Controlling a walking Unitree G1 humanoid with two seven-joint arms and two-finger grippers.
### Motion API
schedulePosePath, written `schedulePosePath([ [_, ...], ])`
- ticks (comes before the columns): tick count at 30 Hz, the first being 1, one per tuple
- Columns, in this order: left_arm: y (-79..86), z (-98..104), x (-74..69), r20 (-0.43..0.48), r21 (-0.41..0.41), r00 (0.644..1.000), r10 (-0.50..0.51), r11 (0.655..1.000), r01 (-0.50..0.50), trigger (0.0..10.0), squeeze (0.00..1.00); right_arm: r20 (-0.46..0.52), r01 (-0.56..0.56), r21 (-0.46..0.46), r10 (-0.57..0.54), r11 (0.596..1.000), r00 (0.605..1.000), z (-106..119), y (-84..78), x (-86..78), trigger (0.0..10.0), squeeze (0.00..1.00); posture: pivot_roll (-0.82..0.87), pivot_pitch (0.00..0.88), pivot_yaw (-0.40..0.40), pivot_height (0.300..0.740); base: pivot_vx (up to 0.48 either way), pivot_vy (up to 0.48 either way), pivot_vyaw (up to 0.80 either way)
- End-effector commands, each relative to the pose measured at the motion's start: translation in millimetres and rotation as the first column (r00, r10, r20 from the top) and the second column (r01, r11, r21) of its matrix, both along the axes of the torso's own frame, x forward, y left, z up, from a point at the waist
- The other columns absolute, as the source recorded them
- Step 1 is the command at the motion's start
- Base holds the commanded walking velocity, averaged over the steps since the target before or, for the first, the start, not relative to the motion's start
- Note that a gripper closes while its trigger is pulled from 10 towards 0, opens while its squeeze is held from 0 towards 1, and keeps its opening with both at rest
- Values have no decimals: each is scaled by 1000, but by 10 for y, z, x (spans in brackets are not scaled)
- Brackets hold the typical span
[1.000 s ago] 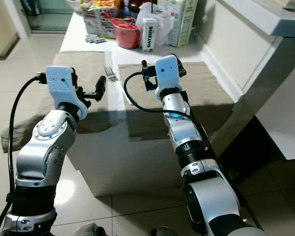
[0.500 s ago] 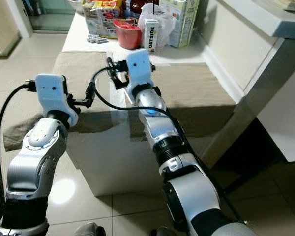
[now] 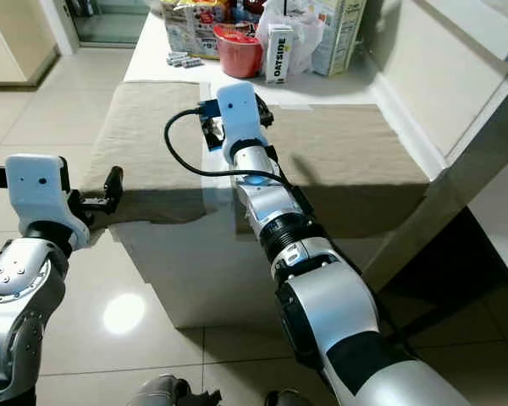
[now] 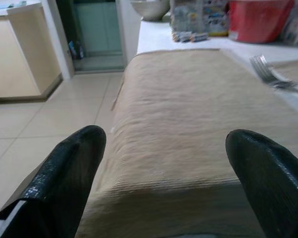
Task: Setting the table
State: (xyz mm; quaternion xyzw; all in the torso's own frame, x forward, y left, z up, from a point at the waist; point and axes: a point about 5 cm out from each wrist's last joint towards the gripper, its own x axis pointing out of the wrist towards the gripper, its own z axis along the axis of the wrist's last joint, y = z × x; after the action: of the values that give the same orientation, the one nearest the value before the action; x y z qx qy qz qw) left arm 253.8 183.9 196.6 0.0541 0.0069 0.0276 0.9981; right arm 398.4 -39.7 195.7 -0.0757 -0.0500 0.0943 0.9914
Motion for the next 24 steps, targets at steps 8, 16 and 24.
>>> schedulePosePath([
  [8, 35, 74, -103, -21, 28, 1000, -5, 1000, 5, 10000, 0, -154, 21, 30, -16, 999, 988, -212, -36, -8, 10000, 0, 337, 173, 19, 740, 0, 0, 0],
  [16, 28, 110, -123, -25, 32, 1000, -3, 999, 4, 10000, 0, -217, -30, 90, 49, 996, 975, -271, 35, -32, 10000, 0, 341, 176, 14, 740, 0, 0, 0],
  [24, 38, 143, -107, -21, 33, 1000, 4, 999, -3, 10000, 0, -245, -119, 117, 144, 986, 959, -331, 222, -106, 10000, 0, 337, 181, 6, 740, 0, 0, 0],
])
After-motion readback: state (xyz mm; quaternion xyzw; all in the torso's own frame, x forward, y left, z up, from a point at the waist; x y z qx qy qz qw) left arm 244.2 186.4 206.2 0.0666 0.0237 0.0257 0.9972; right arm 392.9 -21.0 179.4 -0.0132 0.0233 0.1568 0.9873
